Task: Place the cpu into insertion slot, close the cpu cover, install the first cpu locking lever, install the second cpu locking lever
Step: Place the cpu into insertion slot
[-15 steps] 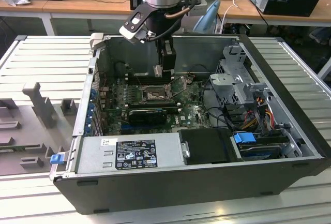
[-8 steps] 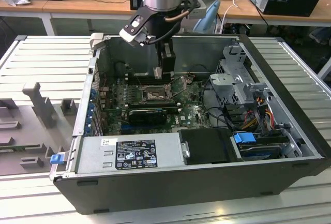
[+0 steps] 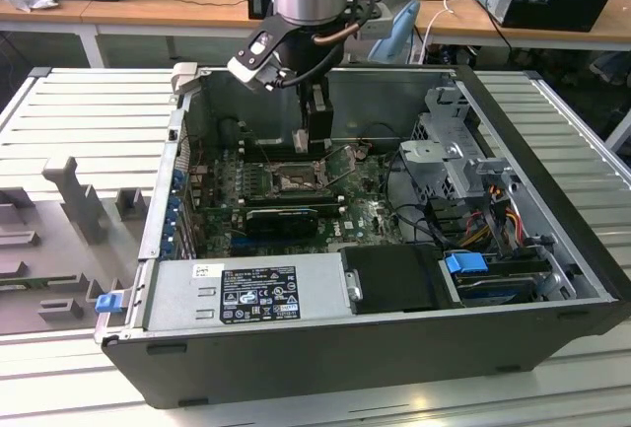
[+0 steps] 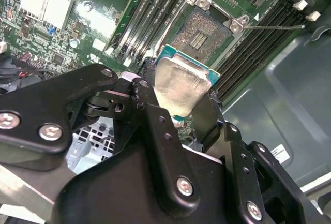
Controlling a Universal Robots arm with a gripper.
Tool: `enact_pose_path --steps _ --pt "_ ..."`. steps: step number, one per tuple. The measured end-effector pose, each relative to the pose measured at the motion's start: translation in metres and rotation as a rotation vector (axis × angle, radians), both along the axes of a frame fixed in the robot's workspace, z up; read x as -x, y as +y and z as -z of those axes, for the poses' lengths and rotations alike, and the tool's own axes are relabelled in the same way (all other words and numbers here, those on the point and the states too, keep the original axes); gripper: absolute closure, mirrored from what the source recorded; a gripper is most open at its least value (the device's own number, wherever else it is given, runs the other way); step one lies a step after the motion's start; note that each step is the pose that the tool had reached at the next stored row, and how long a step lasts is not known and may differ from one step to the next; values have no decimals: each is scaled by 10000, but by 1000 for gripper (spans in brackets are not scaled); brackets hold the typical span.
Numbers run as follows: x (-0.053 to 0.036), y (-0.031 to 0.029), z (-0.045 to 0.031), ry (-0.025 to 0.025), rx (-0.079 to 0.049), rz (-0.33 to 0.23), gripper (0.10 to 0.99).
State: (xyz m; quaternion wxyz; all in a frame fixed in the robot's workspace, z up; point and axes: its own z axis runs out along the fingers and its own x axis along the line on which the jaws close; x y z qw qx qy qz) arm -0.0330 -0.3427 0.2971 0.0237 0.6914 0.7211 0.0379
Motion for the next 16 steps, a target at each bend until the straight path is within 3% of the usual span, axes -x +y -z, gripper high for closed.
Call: enact_pose_path --steps 10,16 --pt "6 0 163 3 5 42 557" --pt "14 0 196 3 5 357 557"
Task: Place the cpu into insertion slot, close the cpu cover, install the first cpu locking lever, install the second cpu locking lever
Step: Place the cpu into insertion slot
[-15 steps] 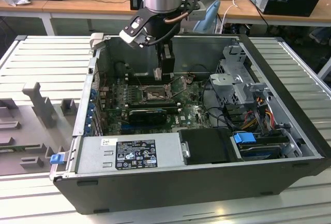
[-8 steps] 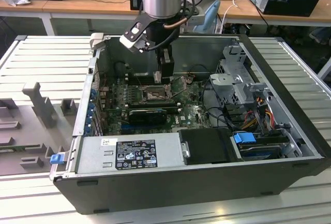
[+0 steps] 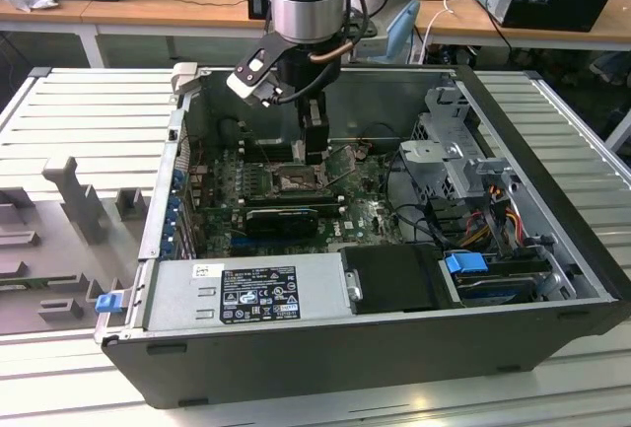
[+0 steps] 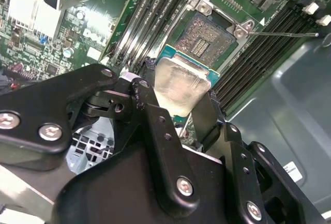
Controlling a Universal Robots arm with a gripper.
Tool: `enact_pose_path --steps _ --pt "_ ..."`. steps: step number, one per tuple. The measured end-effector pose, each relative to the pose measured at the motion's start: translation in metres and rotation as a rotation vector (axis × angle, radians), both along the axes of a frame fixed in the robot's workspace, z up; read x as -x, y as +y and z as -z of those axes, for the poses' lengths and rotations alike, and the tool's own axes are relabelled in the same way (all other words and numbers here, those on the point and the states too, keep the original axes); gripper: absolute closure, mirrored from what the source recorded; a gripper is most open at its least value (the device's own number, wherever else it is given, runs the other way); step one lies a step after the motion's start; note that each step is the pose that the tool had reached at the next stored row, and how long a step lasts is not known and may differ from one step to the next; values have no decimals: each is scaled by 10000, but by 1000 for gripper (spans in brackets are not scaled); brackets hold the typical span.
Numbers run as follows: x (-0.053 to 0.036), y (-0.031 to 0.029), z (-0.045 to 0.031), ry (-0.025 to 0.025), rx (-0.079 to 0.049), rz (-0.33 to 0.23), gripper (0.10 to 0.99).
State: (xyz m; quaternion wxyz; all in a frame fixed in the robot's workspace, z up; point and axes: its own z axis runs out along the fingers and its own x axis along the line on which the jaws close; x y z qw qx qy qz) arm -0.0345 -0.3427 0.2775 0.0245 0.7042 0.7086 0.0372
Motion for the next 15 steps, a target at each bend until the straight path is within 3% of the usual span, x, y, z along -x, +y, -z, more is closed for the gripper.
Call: enact_pose_path --steps 12,15 --pt "3 0 41 -1 -2 207 557" --pt "14 1 87 0 9 211 557"
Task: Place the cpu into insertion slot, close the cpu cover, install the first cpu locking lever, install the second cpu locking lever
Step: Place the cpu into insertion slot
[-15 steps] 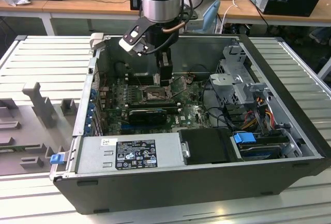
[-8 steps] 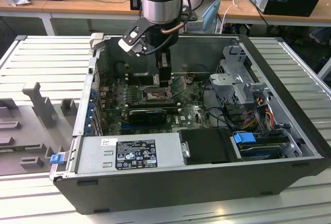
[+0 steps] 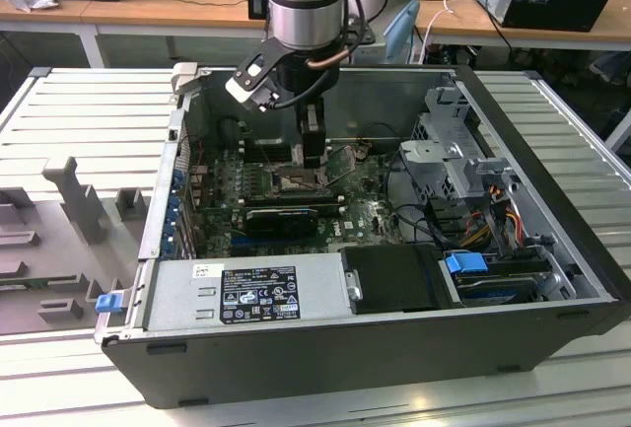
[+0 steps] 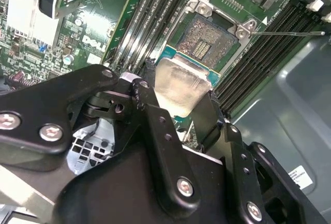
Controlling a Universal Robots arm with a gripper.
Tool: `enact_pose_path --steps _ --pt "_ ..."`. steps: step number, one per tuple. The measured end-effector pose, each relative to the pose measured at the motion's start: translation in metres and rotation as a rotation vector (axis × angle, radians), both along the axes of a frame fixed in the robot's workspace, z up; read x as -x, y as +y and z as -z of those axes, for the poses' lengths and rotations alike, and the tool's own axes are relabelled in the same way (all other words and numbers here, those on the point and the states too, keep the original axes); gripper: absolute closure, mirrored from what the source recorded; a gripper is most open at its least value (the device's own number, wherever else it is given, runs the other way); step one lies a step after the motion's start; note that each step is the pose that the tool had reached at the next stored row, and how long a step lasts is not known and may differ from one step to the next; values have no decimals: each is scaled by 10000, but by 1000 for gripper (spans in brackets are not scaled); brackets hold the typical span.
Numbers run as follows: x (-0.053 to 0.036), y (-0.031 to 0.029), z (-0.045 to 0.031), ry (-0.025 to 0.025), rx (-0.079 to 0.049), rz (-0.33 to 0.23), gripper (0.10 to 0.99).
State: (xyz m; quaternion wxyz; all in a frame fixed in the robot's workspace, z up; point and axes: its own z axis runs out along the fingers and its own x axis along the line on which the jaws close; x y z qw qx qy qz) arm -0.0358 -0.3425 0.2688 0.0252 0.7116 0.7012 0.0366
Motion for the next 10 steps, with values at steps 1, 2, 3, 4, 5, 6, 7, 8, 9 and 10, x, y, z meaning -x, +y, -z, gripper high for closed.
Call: enact_pose_path --steps 1,2,3,4,5,6,7,8,9,10 --pt "2 1 19 -1 0 -3 557" --pt "3 4 44 0 1 -3 557" --pt "4 10 75 0 1 -4 557" --pt "6 13 94 0 -4 -15 557" --pt "9 16 111 0 -10 -40 557" --pt "14 19 139 0 -19 -91 557" --pt "14 21 164 -1 -29 -134 557" --pt "14 22 170 -1 -29 -138 557" --pt "17 22 175 0 -28 -137 557" --pt "18 21 184 0 -28 -139 557"
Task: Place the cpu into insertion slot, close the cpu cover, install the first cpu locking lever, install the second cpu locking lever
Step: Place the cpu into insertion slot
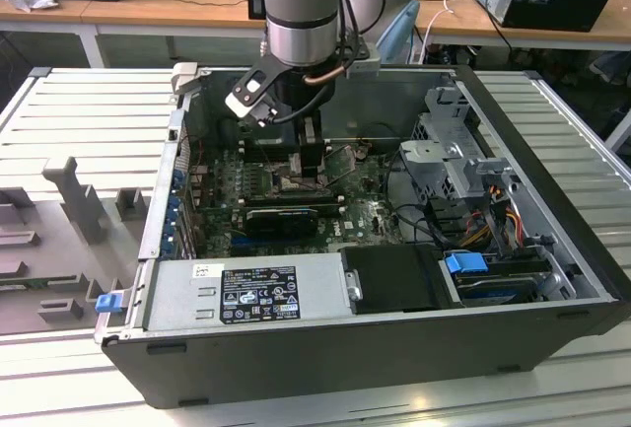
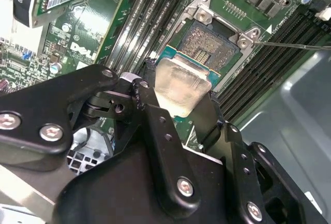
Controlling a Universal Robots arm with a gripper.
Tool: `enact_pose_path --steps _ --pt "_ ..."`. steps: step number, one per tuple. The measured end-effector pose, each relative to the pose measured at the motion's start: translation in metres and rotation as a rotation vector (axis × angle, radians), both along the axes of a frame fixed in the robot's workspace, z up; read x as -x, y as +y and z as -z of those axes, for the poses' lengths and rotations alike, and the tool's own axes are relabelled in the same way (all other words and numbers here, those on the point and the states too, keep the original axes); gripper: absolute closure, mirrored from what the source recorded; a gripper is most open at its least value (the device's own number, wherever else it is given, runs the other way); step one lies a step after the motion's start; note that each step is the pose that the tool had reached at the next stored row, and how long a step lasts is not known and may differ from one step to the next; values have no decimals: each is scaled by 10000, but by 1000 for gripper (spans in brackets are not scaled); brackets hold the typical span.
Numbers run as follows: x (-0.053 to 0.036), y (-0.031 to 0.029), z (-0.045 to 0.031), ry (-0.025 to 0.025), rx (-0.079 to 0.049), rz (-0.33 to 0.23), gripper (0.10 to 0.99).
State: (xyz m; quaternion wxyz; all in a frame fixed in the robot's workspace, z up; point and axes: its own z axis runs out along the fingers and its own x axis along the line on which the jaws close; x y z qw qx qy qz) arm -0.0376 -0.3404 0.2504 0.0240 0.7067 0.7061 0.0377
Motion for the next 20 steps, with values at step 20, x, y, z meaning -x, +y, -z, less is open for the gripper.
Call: enact_pose_path --steps 20 --pt "102 123 185 1 -6 -66 557"
